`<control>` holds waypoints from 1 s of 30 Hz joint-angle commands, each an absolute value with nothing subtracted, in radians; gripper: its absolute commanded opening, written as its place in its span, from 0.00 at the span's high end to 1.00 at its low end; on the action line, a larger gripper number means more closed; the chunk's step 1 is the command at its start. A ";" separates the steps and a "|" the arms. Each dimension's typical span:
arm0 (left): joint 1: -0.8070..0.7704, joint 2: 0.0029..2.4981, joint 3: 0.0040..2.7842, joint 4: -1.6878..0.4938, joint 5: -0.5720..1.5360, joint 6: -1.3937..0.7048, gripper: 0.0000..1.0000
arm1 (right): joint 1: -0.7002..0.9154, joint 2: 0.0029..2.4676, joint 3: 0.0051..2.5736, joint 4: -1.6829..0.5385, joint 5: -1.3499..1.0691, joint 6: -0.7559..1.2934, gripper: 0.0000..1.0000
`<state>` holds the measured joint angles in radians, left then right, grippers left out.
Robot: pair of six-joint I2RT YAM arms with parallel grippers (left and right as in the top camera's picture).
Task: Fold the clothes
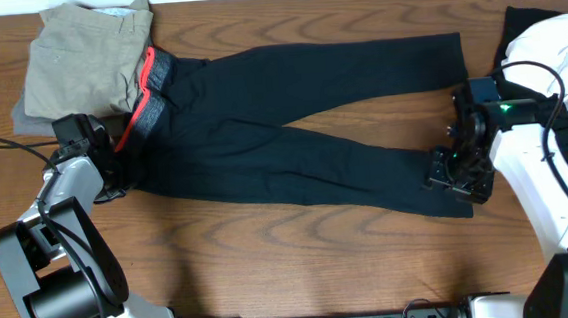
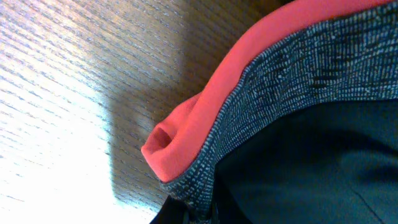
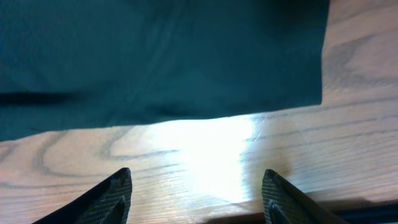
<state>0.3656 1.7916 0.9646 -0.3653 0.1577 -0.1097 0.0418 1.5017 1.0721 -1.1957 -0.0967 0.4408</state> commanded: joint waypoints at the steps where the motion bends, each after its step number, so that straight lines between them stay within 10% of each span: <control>1: 0.369 1.850 0.939 -0.386 0.149 -0.145 0.94 | 0.068 1.492 1.023 -1.188 -0.037 0.560 0.34; 30: 0.369 1.850 0.939 -0.391 0.149 -0.144 0.94 | -0.085 1.492 0.654 -0.699 0.153 0.672 0.25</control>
